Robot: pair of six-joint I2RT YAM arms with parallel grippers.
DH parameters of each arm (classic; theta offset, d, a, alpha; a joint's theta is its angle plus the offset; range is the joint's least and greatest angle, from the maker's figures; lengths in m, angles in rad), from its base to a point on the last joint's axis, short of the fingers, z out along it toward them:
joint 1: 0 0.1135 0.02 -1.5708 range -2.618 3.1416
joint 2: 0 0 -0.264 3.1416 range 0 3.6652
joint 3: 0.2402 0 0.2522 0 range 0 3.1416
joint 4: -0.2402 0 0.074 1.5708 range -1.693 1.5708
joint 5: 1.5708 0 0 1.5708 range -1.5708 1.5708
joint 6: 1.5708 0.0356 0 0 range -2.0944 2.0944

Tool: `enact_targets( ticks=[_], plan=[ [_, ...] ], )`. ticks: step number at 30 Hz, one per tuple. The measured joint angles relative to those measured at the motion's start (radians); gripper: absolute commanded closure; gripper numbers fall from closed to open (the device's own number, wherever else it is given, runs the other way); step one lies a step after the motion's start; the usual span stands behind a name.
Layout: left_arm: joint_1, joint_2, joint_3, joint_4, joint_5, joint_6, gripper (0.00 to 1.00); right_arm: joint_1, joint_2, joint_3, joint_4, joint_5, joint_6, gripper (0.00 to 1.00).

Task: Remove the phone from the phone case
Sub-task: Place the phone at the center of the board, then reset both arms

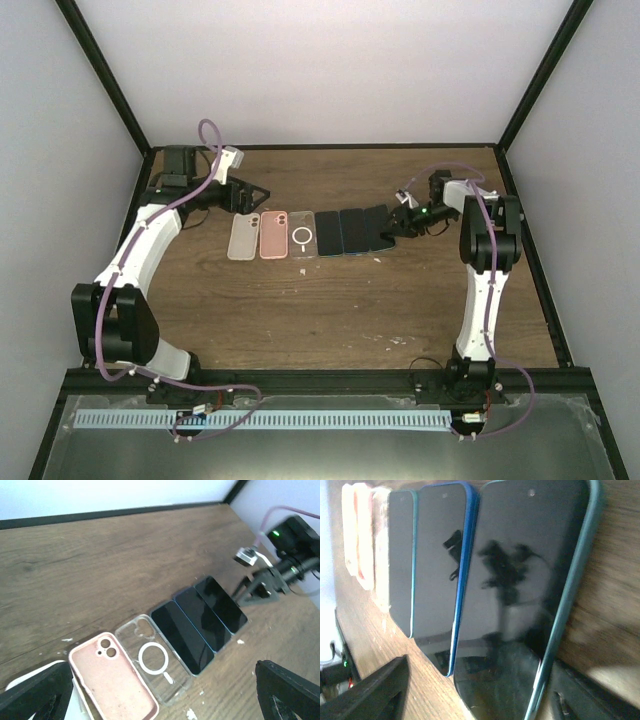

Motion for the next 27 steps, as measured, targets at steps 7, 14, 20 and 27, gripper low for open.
enact_targets(
  ticks=[7, 14, 20, 27],
  plan=[
    [0.146, -0.082, -0.141, 0.178, -0.045, -0.202, 0.00, 0.000, -0.230, -0.174, 0.093, 0.148, -0.039, 0.00],
    [0.235, -0.280, -0.346, 0.351, -0.190, -0.336, 0.00, -0.023, -0.495, -0.368, 0.229, 0.217, -0.053, 0.00],
    [0.234, -0.416, -0.522, 0.466, -0.388, -0.283, 0.00, -0.053, -0.794, -0.614, 0.467, 0.380, 0.015, 0.00],
    [0.234, -0.396, -0.880, 0.739, -0.491, -0.201, 0.00, -0.054, -0.964, -0.913, 0.830, 0.510, 0.080, 0.00]
  ],
)
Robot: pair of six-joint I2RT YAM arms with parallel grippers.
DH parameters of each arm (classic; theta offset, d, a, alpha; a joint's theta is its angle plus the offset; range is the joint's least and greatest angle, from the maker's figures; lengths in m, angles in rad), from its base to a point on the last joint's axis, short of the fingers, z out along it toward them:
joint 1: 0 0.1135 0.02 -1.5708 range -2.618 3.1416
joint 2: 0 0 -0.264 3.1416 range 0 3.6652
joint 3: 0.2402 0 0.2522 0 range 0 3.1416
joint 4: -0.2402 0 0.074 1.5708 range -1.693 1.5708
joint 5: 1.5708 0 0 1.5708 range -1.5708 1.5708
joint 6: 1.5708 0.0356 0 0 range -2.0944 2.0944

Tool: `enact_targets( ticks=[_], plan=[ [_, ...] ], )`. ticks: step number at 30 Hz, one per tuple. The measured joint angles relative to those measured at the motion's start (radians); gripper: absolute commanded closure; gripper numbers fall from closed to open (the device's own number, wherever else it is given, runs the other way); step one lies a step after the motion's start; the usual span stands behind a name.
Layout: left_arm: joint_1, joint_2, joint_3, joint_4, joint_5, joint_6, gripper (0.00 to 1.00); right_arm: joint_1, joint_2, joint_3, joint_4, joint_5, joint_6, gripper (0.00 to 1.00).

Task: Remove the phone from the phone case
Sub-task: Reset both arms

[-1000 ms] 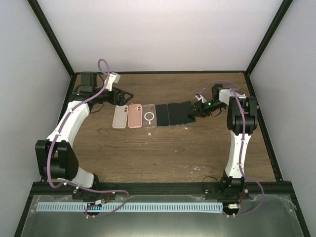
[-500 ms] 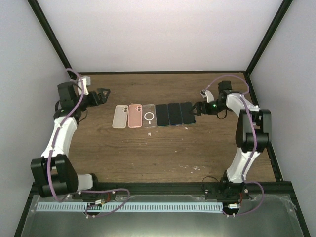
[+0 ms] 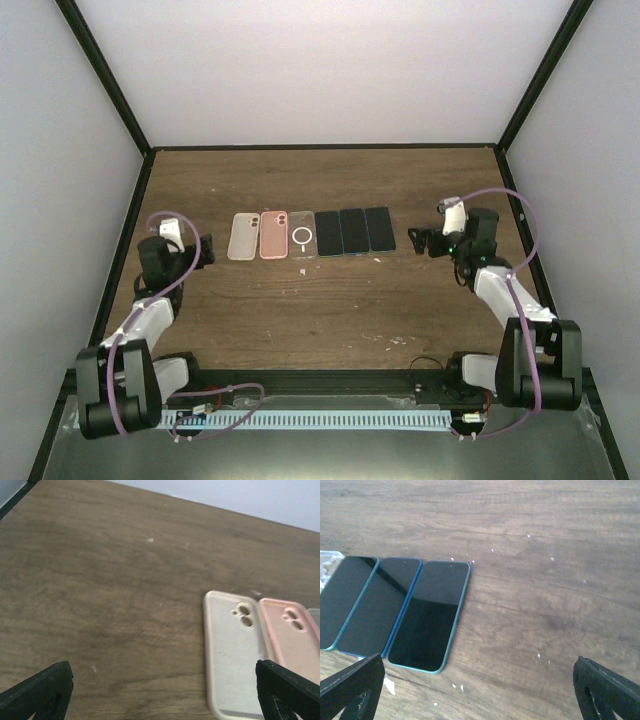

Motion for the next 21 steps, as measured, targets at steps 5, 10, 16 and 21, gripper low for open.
enact_targets(
  ticks=[5, 10, 16, 21],
  plan=[
    [-0.040, 0.140, -0.127, 0.333, -0.066, 0.016, 0.00, 0.000, -0.077, -0.254, 0.316, 0.035, 0.024, 0.00],
    [-0.104, 0.306, -0.172, 0.677, -0.105, 0.058, 0.00, 0.000, -0.076, -0.368, 0.575, 0.033, 0.014, 0.00],
    [-0.126, 0.480, -0.262, 1.007, -0.085, 0.108, 0.00, 0.001, 0.042, -0.388, 0.859, 0.079, 0.039, 0.00],
    [-0.131, 0.472, -0.212, 1.050, -0.056, 0.130, 0.00, 0.007, 0.159, -0.405, 1.044, 0.085, 0.043, 0.00]
  ],
)
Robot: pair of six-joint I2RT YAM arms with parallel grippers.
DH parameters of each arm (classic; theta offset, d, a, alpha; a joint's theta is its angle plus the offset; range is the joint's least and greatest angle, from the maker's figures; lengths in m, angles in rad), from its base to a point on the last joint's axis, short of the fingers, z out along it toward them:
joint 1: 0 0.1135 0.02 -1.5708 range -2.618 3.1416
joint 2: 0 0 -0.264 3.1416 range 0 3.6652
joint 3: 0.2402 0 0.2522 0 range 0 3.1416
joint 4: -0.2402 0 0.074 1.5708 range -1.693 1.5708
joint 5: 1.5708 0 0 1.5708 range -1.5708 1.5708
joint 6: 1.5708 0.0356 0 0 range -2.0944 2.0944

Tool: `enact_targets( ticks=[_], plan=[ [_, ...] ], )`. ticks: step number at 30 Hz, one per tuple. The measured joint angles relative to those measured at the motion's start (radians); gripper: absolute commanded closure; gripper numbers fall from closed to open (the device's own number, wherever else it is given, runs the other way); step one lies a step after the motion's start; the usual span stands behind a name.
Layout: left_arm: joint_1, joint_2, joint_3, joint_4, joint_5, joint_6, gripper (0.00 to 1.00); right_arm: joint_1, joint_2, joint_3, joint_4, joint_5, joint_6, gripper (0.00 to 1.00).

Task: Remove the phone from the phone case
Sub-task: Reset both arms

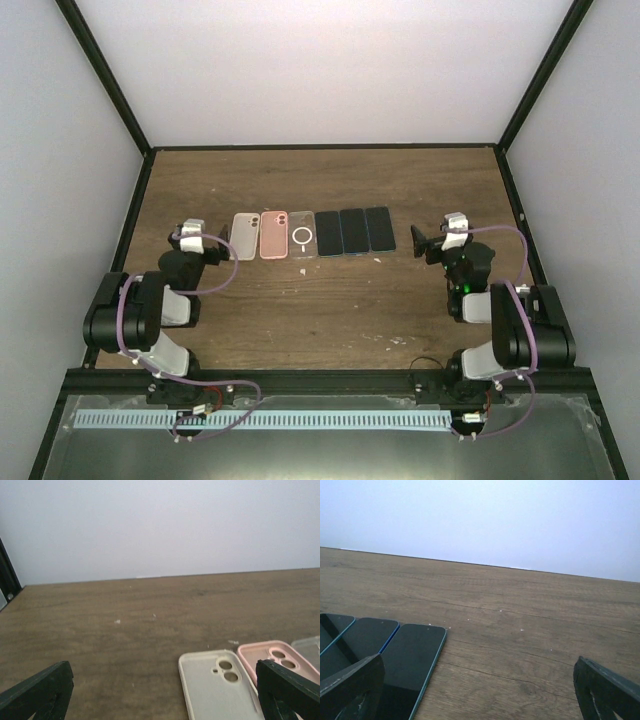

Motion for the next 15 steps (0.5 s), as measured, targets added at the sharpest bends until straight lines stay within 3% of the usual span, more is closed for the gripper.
enact_targets(
  ticks=[7, 15],
  plan=[
    [0.001, -0.002, 0.116, -0.118, -0.038, -0.008, 0.00, 0.005, 0.107, -0.039, 0.167, 0.008, -0.004, 0.00],
    [0.001, -0.002, 0.128, -0.183, -0.041, -0.008, 0.00, 0.006, 0.107, -0.042, 0.201, -0.007, -0.007, 0.00]
  ],
)
